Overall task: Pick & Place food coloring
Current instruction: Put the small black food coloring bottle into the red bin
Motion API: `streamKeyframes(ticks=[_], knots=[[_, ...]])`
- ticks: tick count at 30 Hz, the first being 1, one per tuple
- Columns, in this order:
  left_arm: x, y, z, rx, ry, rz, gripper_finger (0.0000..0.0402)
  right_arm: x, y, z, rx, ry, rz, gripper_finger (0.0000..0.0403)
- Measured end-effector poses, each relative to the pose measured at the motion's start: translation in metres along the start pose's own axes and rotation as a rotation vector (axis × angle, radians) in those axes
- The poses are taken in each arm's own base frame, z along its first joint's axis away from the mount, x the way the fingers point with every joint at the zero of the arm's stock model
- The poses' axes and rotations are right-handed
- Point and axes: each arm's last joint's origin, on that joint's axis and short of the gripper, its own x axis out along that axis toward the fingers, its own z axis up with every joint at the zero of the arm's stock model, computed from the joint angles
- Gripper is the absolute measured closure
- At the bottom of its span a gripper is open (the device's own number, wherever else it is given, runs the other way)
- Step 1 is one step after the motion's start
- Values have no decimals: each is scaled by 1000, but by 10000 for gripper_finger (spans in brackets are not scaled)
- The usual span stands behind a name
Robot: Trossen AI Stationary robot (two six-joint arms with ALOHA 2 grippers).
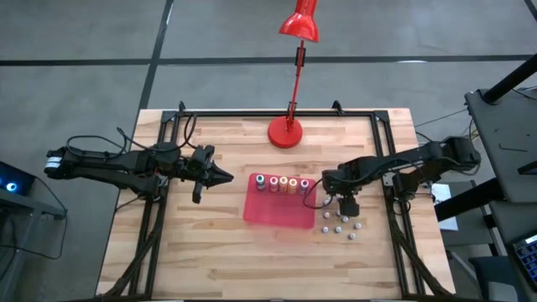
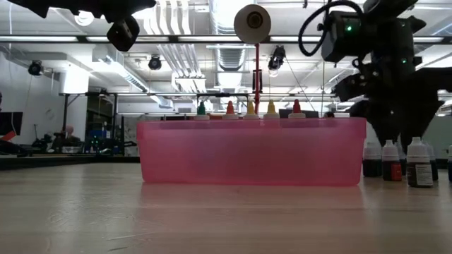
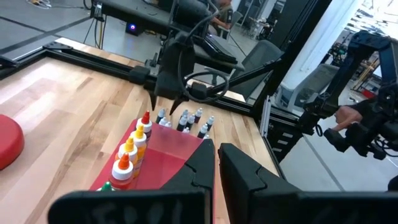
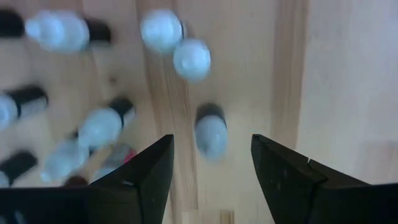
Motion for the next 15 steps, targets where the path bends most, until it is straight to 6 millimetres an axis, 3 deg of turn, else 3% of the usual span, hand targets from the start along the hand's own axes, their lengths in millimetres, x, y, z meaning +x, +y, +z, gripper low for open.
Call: streamKeyframes(ticks=[7, 15], knots=[[0, 0, 0, -8, 0, 1, 402, 13, 0, 4, 38, -25, 25, 195], [0, 0, 0, -9, 0, 1, 402, 12, 0, 2, 40, -31, 20, 205]])
